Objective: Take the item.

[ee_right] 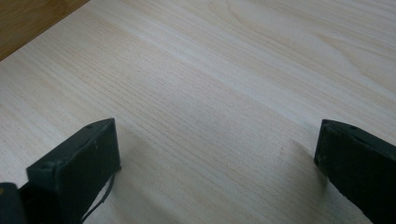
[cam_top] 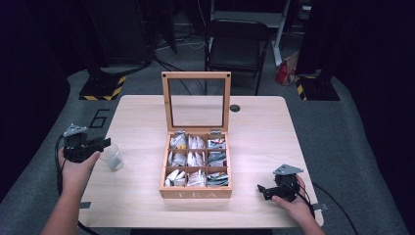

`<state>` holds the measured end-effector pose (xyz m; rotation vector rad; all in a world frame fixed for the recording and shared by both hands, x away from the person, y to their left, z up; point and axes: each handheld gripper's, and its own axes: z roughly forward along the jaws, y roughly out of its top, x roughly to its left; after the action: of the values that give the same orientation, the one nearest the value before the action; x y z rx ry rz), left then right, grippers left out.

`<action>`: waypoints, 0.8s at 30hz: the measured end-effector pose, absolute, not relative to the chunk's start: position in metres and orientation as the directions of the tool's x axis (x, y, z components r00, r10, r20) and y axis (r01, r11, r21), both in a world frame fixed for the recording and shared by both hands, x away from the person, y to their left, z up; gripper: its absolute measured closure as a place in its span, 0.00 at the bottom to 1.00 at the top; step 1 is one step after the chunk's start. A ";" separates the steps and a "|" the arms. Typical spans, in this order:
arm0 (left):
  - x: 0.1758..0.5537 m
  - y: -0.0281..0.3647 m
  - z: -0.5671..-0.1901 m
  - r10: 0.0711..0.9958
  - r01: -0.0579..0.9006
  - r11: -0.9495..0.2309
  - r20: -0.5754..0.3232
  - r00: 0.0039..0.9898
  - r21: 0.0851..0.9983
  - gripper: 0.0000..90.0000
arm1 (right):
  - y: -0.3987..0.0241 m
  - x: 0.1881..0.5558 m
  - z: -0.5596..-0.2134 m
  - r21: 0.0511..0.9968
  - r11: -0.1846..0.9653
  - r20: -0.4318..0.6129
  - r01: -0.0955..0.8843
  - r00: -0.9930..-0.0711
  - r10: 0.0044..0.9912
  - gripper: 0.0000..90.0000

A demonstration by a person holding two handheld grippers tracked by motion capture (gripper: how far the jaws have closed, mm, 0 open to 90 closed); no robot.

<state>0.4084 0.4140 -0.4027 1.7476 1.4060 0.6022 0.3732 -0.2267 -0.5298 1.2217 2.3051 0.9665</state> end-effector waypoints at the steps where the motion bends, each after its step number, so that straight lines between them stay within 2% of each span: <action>1: 0.408 0.414 -0.401 0.955 0.578 -0.065 -0.117 0.271 0.813 0.65 | -0.227 0.373 -0.530 0.712 0.393 0.004 0.582 -0.563 0.827 0.00; 11: 0.408 0.405 -0.391 0.949 0.558 -0.087 -0.102 0.299 0.825 0.54 | -0.227 0.373 -0.530 0.711 0.394 0.003 0.582 -0.563 0.827 0.00; 24: 0.404 0.385 -0.379 0.936 0.538 -0.117 -0.088 0.340 0.835 0.51 | -0.227 0.373 -0.530 0.712 0.393 0.004 0.582 -0.563 0.827 0.00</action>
<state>0.4045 0.3855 -0.3790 1.7791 1.3108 0.6072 0.3732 -0.2268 -0.5297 1.2221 2.3054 0.9668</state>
